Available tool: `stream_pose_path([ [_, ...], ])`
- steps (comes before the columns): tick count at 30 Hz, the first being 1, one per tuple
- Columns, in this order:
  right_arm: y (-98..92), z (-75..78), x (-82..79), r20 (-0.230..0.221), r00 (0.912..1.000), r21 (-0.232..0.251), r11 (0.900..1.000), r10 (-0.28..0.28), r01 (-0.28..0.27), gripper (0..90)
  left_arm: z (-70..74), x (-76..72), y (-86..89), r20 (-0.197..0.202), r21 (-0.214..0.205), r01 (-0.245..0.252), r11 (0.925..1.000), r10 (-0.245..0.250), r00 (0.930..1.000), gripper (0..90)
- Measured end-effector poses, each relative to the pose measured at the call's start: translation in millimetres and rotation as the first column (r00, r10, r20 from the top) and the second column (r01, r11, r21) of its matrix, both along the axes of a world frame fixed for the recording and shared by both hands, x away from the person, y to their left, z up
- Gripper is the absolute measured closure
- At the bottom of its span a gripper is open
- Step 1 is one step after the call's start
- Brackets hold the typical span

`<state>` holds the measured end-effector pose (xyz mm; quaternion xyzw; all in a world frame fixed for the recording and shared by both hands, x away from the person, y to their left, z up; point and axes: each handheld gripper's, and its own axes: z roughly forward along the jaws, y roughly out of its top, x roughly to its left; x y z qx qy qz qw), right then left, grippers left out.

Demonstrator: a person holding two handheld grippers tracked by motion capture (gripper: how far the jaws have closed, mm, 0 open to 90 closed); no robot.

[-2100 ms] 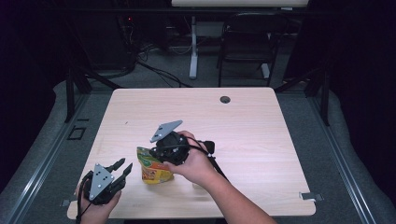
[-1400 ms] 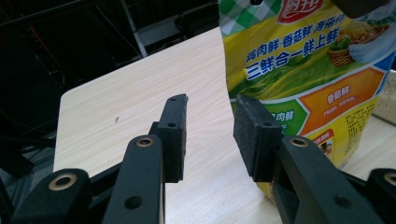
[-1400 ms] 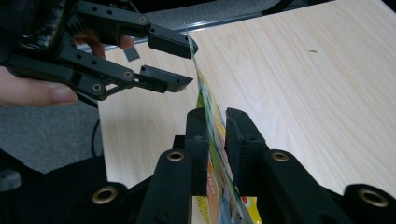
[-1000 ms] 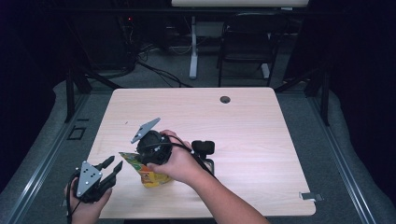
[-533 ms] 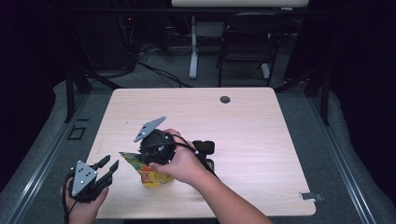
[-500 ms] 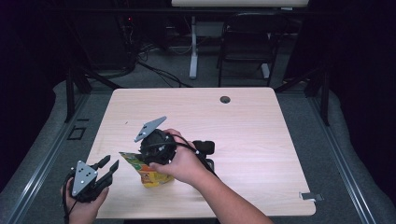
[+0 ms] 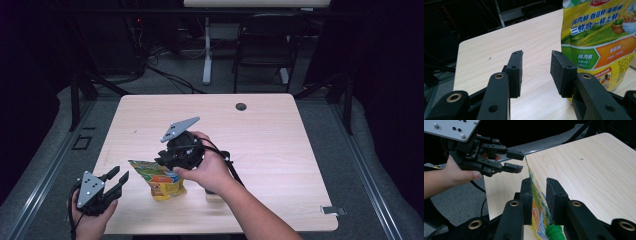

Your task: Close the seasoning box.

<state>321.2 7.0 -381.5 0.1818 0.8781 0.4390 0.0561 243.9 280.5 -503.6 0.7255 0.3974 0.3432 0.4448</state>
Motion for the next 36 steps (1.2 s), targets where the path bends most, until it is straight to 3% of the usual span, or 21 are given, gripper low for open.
stream_pose_path([
  [7, -2.7, 4.6, -2.7, 0.01, 1.0, 0.03, 0.9995, 0.001, -0.001, 73.2, 0.5, -1.3, 4.3, 0.005, 0.009, -0.015, 0.9998, 0.015, 0.9999, 62.2],
  [15, -33.9, 18.4, -2.3, 0.05, 0.9966, 0.072, 0.9955, -0.066, 0.063, 71.4, -1.0, -0.6, 5.9, 0.002, 0.016, -0.026, 0.9995, 0.026, 0.9997, 62.1],
  [23, -68.8, 23.7, 3.0, 0.077, 0.9856, 0.088, 0.9857, -0.15, 0.143, 70.8, -1.9, -0.3, 4.5, -0.002, 0.02, -0.026, 0.9995, 0.026, 0.9997, 62.0],
  [30, -97.0, 16.6, 9.9, 0.078, 0.97, 0.089, 0.9707, -0.23, 0.223, 70.0, -2.0, -0.7, 6.0, -0.002, 0.016, -0.034, 0.9993, 0.034, 0.9994, 61.8],
  [36, -110.9, 10.6, 11.9, 0.079, 0.961, 0.083, 0.9624, -0.265, 0.259, 69.7, -1.8, -1.2, 6.2, 0.0, 0.014, -0.036, 0.9992, 0.036, 0.9993, 61.7],
])
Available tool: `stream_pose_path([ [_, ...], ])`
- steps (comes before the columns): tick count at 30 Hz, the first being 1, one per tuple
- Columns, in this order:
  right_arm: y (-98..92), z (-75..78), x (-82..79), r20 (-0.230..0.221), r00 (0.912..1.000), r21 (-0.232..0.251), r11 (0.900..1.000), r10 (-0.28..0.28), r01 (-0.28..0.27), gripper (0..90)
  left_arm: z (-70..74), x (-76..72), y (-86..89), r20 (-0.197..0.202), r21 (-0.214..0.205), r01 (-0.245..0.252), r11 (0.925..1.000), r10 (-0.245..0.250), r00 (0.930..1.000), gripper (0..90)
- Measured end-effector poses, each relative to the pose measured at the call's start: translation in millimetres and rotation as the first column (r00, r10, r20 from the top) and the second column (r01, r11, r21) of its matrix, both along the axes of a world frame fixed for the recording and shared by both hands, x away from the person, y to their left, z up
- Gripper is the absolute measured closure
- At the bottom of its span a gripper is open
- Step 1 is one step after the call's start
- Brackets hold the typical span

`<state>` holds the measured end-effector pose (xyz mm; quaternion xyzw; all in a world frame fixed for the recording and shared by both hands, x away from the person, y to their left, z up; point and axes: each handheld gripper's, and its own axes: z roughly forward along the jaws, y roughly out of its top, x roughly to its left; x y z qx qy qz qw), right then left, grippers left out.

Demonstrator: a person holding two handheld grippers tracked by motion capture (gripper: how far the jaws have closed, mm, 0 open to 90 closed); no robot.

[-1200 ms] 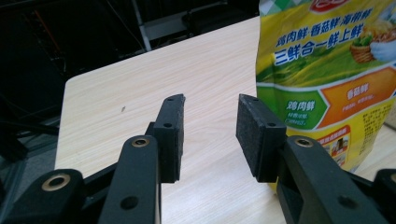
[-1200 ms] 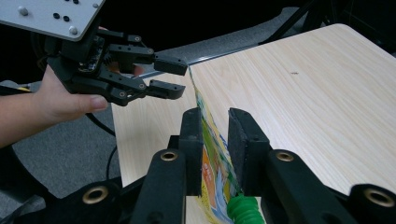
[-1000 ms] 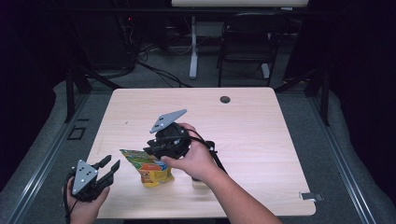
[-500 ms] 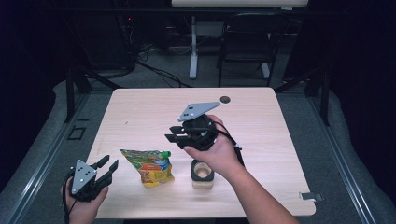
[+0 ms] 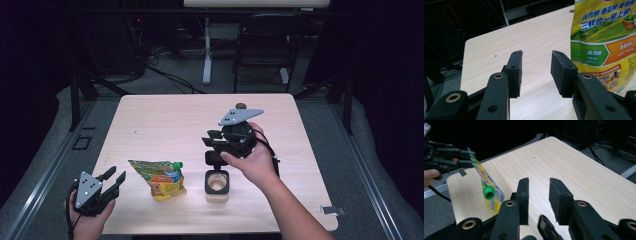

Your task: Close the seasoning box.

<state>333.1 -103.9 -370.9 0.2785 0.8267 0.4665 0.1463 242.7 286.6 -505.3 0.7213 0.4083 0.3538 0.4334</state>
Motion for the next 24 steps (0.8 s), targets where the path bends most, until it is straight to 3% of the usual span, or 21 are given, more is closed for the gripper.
stream_pose_path([
  [15, -28.3, -15.8, 4.7, -0.015, 0.9977, 0.005, 0.9978, -0.066, 0.066, 66.7, -0.1, -0.9, -0.9, 0.0, 0.001, 0.0, 1.0, 0.0, 1.0, 61.8],
  [24, -36.2, -29.1, 10.0, -0.02, 0.9948, -0.02, 0.9949, -0.099, 0.099, 65.2, 0.0, -1.2, -1.3, -0.003, 0.003, 0.002, 1.0, -0.002, 1.0, 61.7],
])
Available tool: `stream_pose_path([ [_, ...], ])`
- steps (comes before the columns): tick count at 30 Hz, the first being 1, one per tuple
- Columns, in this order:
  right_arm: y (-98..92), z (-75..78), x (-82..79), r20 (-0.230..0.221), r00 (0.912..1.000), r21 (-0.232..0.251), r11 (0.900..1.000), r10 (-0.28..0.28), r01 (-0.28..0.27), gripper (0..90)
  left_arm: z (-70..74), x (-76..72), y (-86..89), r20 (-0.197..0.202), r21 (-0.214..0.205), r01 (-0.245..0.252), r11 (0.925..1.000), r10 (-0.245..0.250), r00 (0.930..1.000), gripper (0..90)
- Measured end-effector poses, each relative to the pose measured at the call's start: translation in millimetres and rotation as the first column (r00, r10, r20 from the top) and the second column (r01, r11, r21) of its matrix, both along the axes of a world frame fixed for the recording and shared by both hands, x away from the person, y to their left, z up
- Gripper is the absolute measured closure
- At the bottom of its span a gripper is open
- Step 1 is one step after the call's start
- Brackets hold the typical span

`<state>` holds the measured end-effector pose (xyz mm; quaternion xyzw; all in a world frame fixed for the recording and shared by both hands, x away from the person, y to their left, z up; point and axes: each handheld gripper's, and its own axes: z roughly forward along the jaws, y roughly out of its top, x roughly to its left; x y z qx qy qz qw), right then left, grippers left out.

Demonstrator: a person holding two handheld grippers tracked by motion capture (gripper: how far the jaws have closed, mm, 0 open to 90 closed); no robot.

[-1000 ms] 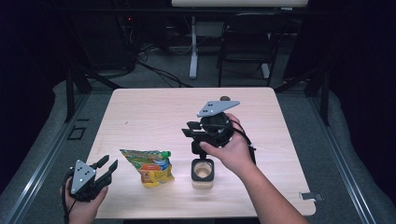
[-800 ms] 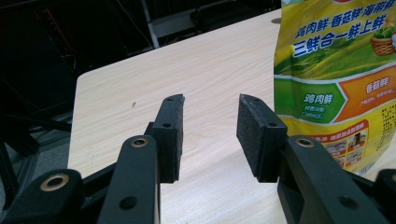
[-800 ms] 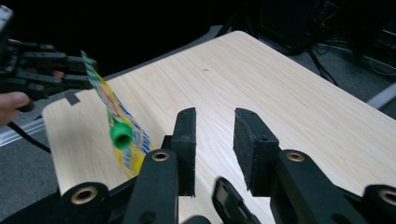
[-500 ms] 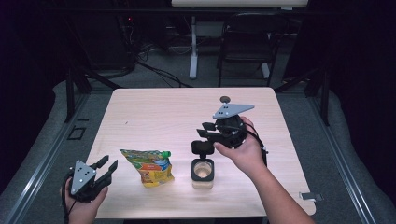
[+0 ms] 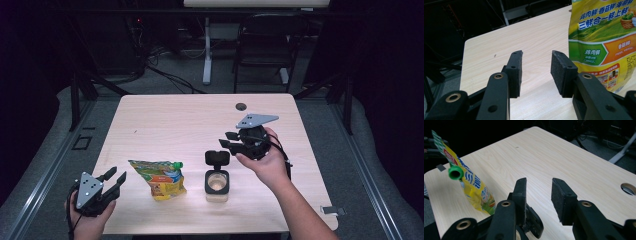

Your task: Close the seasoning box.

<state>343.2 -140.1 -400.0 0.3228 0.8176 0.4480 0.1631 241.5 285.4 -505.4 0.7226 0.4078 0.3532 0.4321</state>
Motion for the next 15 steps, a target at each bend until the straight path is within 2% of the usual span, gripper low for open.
stream_pose_path([
  [5, -4.8, -10.1, 3.3, -0.012, 0.9996, -0.005, 0.9997, -0.026, 0.025, 65.6, 1.1, -0.7, -0.2, 0.003, -0.003, 0.001, 1.0, -0.001, 1.0, 61.9],
  [11, -7.5, -19.0, 4.7, -0.031, 0.9992, -0.027, 0.9994, -0.024, 0.023, 66.6, 3.9, -2.8, -2.3, 0.009, -0.006, 0.002, 1.0, -0.002, 1.0, 61.9],
  [15, -9.1, -22.7, 4.6, -0.025, 0.9992, -0.032, 0.9991, -0.03, 0.029, 66.8, 8.3, -5.7, -3.4, 0.02, -0.009, 0.01, 0.9999, -0.01, 0.9997, 62.1],
])
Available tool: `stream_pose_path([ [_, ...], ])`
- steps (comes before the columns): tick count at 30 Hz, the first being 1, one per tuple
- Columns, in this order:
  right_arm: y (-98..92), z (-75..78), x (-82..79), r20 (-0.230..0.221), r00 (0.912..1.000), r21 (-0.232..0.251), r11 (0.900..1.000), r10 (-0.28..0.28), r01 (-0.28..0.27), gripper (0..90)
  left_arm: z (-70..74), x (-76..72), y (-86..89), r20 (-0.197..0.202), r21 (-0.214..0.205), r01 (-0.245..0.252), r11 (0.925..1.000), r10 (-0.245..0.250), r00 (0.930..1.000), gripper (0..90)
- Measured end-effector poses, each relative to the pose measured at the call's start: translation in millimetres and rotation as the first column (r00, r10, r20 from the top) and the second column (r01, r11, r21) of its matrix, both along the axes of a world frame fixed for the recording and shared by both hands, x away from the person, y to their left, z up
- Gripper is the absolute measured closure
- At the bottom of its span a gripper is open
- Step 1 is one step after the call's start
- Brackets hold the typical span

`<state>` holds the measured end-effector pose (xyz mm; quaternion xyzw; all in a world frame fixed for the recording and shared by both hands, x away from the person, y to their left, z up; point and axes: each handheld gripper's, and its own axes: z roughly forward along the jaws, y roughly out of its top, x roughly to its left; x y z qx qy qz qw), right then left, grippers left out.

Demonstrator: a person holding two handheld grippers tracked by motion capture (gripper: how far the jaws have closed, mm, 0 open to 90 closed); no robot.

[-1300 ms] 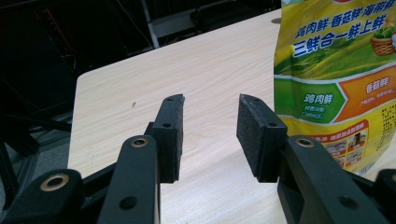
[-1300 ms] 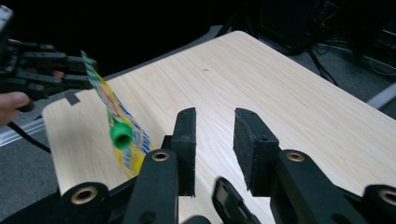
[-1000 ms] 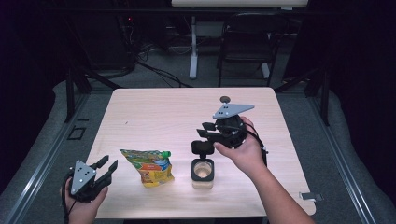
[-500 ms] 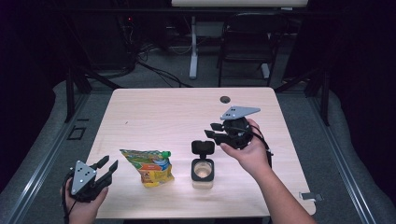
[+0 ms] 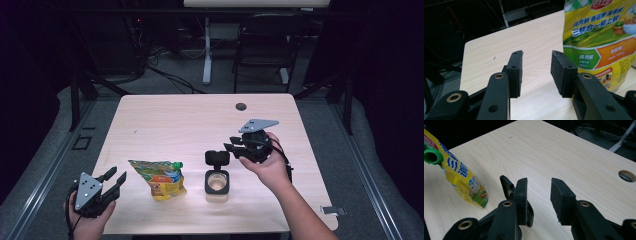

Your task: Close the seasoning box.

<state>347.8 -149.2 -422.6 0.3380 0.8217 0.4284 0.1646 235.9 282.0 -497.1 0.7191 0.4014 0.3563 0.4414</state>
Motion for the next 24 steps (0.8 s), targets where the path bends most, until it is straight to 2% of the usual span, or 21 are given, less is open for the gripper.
stream_pose_path([
  [11, -1.8, -10.0, 0.4, -0.004, 0.9999, 0.004, 0.9999, -0.014, 0.014, 71.0, 15.6, -12.5, -7.9, 0.038, 0.008, 0.038, 0.9993, -0.038, 0.9986, 65.7],
  [24, 2.8, -15.2, 6.6, -0.025, 0.9994, 0.011, 0.9997, -0.023, 0.023, 78.3, 16.0, -14.3, -16.7, 0.017, 0.021, 0.086, 0.9961, -0.086, 0.9961, 70.8],
])
